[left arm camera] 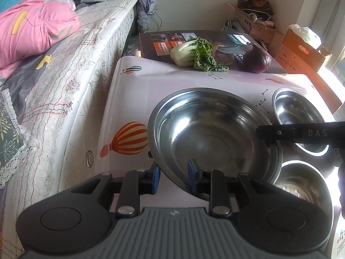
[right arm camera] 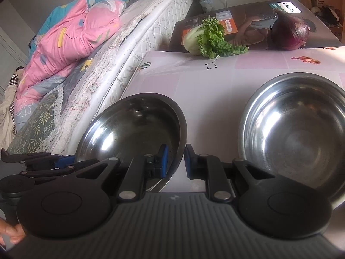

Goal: Organize plates and bowls

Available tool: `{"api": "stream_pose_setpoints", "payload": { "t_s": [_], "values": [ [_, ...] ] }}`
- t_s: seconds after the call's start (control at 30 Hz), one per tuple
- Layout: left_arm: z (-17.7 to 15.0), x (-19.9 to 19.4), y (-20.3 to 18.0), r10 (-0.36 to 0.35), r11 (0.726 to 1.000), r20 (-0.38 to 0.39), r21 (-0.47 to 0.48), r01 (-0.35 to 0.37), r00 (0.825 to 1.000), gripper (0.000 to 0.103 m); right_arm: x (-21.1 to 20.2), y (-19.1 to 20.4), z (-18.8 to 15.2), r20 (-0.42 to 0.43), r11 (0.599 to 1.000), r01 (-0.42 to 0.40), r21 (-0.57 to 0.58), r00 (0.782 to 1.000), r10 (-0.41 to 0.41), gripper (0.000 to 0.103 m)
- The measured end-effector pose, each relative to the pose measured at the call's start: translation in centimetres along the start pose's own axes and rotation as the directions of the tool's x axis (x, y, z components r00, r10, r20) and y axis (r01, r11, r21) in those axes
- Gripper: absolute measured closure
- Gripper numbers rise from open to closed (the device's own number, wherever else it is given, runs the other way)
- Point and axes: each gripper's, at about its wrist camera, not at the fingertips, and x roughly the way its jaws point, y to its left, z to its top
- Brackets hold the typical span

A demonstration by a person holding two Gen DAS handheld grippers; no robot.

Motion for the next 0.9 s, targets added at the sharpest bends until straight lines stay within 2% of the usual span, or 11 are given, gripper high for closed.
{"api": "stream_pose_setpoints", "payload": {
  "t_s": [0.5, 0.9],
  "values": [
    [0.9, -1.9, -2.4, -0.017, 0.999, 0.03, 0.033, 0.016, 0.999, 0.075, -3.7, -1.2, 0.0, 0.054, 1.0, -0.001, 0.024, 0.999, -0.001, 0.088],
    [1.9, -2.0, -7.9, -0.062, 0.993, 0.039, 0.106, 0.057, 0.997, 0.074, -8.4, -5.0, -1.1, 0.097, 0.997, 0.049, 0.067, 0.994, -0.055, 0.088]
  ]
}}
